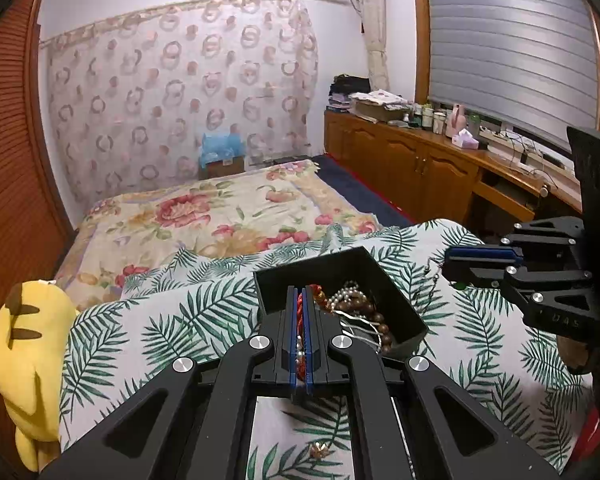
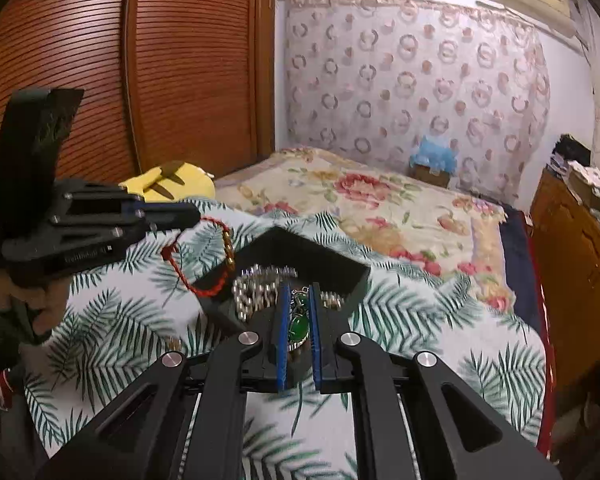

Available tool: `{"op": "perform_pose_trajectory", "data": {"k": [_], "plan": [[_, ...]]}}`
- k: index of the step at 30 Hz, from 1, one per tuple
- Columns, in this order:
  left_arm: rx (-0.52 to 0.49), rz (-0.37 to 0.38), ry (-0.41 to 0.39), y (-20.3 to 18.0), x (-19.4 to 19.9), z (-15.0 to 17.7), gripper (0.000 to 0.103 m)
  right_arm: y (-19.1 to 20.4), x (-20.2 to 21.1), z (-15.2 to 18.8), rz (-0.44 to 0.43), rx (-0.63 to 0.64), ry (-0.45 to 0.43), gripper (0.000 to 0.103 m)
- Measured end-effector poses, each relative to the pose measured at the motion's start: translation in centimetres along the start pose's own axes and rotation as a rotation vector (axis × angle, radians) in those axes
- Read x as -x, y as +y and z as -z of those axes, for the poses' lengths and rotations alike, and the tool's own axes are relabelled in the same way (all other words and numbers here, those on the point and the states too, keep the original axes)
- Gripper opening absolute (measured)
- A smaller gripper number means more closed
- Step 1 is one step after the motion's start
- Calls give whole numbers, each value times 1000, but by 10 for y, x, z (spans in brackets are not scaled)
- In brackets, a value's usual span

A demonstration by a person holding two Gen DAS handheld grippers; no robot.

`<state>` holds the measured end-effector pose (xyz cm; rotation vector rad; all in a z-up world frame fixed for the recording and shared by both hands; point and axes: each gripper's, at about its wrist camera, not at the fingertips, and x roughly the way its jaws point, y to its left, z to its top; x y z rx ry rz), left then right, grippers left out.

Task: Organize jewelry
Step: 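Carry the red bracelet and green pendant into the black box and open both grippers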

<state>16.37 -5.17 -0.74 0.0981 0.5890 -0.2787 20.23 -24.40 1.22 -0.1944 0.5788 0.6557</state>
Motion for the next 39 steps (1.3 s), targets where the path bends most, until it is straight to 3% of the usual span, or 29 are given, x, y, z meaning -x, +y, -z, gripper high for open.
{"op": "perform_pose_trajectory", "data": {"k": [13, 39], "plan": [[20, -10, -5, 8, -13, -7, 2, 2, -37, 11, -61, -20, 58, 11], [-7, 42, 29, -5, -66, -31, 2, -15, -43, 18, -3, -80, 56, 11]]}}
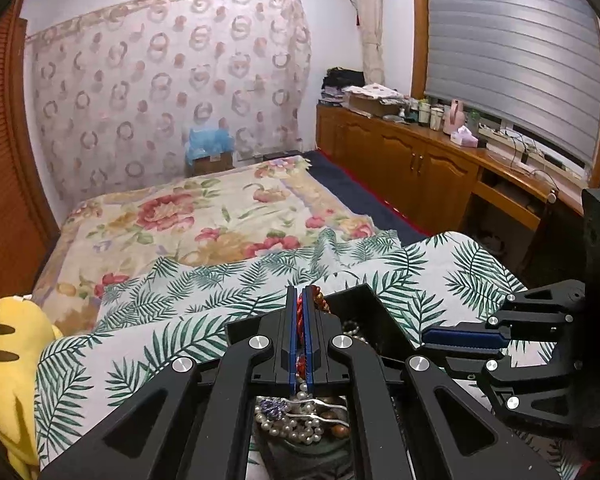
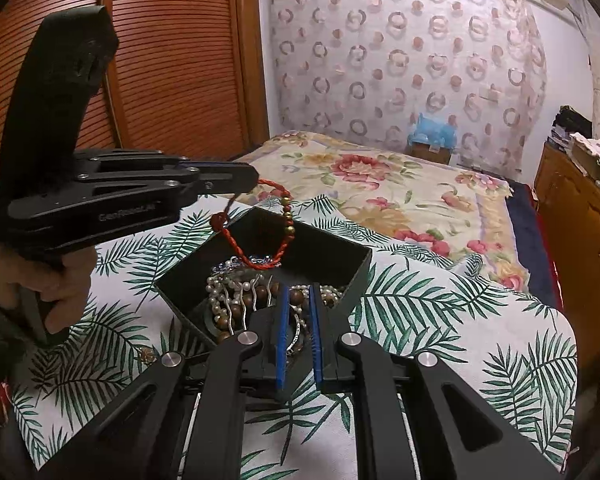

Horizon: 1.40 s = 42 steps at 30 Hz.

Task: Organize jewelry
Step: 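Carry the red bracelet and green pendant into the black box and open both grippers, then grasp the small flower ring with left gripper while right grasps the gold ring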

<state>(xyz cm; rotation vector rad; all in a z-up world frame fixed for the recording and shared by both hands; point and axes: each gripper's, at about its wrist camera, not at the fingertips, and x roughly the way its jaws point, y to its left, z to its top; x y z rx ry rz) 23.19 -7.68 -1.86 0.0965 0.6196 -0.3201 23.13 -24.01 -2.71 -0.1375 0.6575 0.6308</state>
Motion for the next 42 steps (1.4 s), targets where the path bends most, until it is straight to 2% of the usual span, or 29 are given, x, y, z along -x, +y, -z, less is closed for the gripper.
{"op": "perform_pose_trajectory", "data": {"k": [3, 4, 7, 10, 14, 19, 21, 23, 25, 29, 34, 36, 42], "plan": [[0, 5, 13, -1, -4, 1, 3, 0, 0, 0, 2, 1, -1, 11], [2, 7, 17, -1, -4, 2, 7, 0, 0, 0, 1, 1, -1, 11], [5, 8, 13, -1, 0, 5, 27, 2, 0, -1, 3, 4, -3, 11], [3, 6, 12, -1, 3, 6, 31, 6, 0, -2, 7, 12, -4, 11], [10, -7, -6, 3, 18, 14, 54, 12, 5, -4, 9, 23, -8, 11], [-9, -59, 2, 5, 37, 34, 68, 23, 11, -2, -5, 30, -4, 11], [-1, -64, 8, 8, 43, 42, 70, 28, 14, 1, -8, 37, -1, 11], [2, -67, 23, 11, 50, 52, 79, 34, 16, 3, -14, 47, 3, 14], [-2, -74, 35, 13, 56, 61, 85, 40, 19, 6, -21, 54, 7, 25], [9, -71, 75, 20, 60, 77, 92, 54, 20, 15, -36, 65, 29, 27], [-5, -92, 130, 22, 59, 101, 94, 64, 14, 30, -59, 71, 73, 40], [-6, -92, 149, 23, 58, 108, 94, 69, 7, 37, -64, 75, 97, 42], [19, -84, 223, 28, 47, 130, 94, 79, -18, 55, -91, 87, 184, 42]]}}
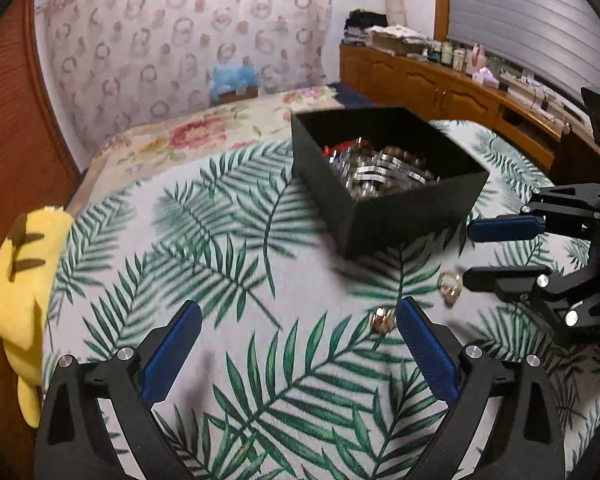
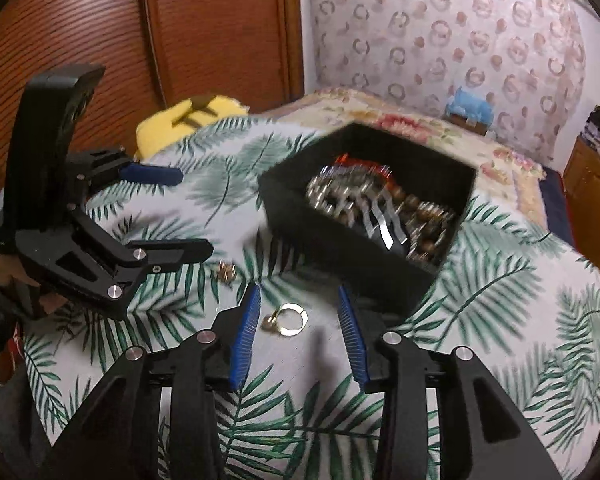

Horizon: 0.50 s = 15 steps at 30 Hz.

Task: Organize jewelry
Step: 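Grasp the small flower ring with left gripper while right grasps the gold ring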

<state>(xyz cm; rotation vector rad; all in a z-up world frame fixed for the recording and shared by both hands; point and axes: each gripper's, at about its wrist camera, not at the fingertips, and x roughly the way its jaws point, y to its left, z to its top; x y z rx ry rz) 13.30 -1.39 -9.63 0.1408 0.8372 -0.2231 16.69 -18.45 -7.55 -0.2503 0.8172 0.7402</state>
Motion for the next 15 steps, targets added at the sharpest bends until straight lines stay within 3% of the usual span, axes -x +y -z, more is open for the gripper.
{"op": "perform_pose_trajectory", "data": {"k": [11, 13, 15], "plan": [[6, 36, 43, -4, -8, 8, 94, 13, -19, 2, 21, 46, 52, 42], [3, 39, 49, -5, -9, 8, 94, 12, -20, 1, 31, 53, 51, 29], [2, 43, 48, -7, -9, 8, 94, 10, -19, 2, 19, 53, 52, 28]]}}
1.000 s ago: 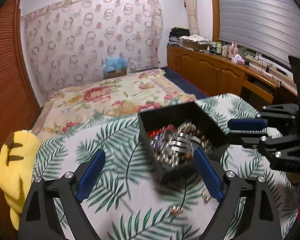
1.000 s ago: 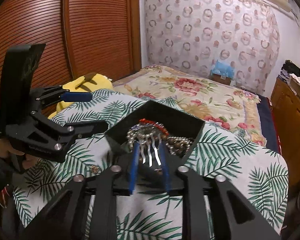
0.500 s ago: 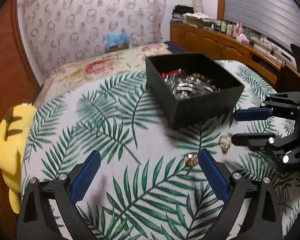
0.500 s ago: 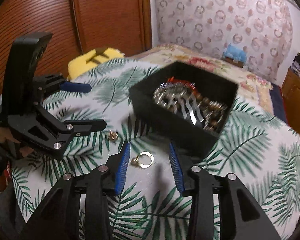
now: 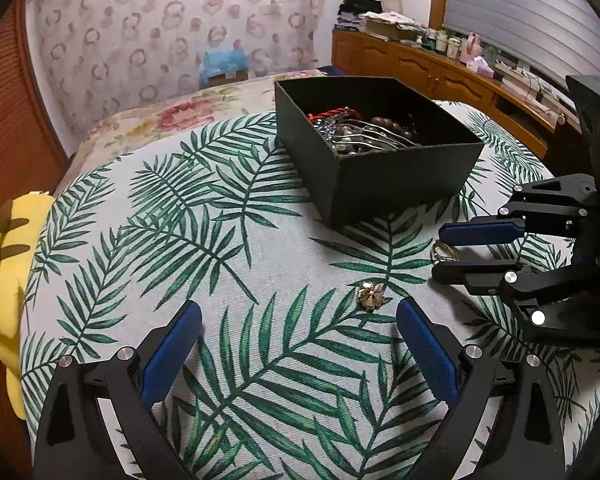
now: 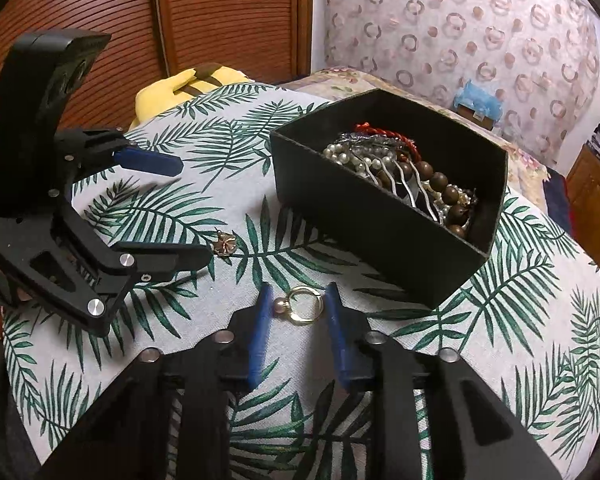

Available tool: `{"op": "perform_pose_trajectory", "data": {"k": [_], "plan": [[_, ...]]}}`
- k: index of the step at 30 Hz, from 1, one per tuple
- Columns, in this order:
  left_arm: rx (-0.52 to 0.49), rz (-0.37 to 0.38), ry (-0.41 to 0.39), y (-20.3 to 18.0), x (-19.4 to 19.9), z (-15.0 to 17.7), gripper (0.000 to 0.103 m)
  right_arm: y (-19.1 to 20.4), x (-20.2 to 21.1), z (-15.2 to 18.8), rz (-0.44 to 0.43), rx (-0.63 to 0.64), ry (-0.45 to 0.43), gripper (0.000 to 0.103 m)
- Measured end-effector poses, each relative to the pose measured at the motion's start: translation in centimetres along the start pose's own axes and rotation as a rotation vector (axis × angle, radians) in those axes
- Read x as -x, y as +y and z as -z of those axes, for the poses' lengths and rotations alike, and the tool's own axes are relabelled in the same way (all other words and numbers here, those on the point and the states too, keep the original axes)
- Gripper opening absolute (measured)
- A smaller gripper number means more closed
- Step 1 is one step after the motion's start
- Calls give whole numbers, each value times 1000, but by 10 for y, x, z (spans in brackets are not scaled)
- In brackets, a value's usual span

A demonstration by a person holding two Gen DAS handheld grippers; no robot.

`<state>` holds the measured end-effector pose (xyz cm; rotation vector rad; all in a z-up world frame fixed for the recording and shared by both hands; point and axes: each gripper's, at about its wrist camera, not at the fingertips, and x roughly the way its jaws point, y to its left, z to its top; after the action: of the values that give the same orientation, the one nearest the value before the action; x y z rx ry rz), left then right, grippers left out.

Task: Organize jewelry
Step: 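Grasp the small flower ring with left gripper while right grasps the gold ring, then lower both rings into the black box and open both grippers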

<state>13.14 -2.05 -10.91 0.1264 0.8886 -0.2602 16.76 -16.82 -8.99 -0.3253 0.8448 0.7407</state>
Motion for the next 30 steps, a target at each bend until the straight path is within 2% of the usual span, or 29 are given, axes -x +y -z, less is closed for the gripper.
{"op": "perform_pose_trajectory", "data": {"k": [4, 6, 8, 9, 11, 15, 18, 19, 24, 30], "plan": [[-11, 16, -11, -6, 0, -2, 94, -6, 6, 2, -3, -8, -11, 28], [-24, 24, -16, -11, 1, -3, 88, -9, 11, 2, -3, -18, -25, 28], [-45, 36, -13, -17, 0, -4, 75, -12, 17, 0, -1, -25, -40, 28], [-50, 38, -11, -18, -1, -4, 73, -14, 21, -1, 2, -29, -49, 28], [-61, 41, -6, -22, -3, -5, 61, -16, 26, -1, 7, -32, -60, 28], [-79, 40, -13, -28, -5, -5, 43, -21, 32, -2, 9, -41, -73, 28], [-79, 49, -20, -29, -5, -6, 17, -22, 34, -4, 7, -47, -87, 29], [-78, 55, -17, -29, -4, -6, 14, -22, 35, -6, 4, -48, -93, 29], [-80, 41, -13, -30, -2, -7, 14, -22, 41, -14, -1, -38, -117, 29], [-46, 51, -48, -26, 10, -14, 14, -29, 52, -24, 9, -24, -147, 29]]}}
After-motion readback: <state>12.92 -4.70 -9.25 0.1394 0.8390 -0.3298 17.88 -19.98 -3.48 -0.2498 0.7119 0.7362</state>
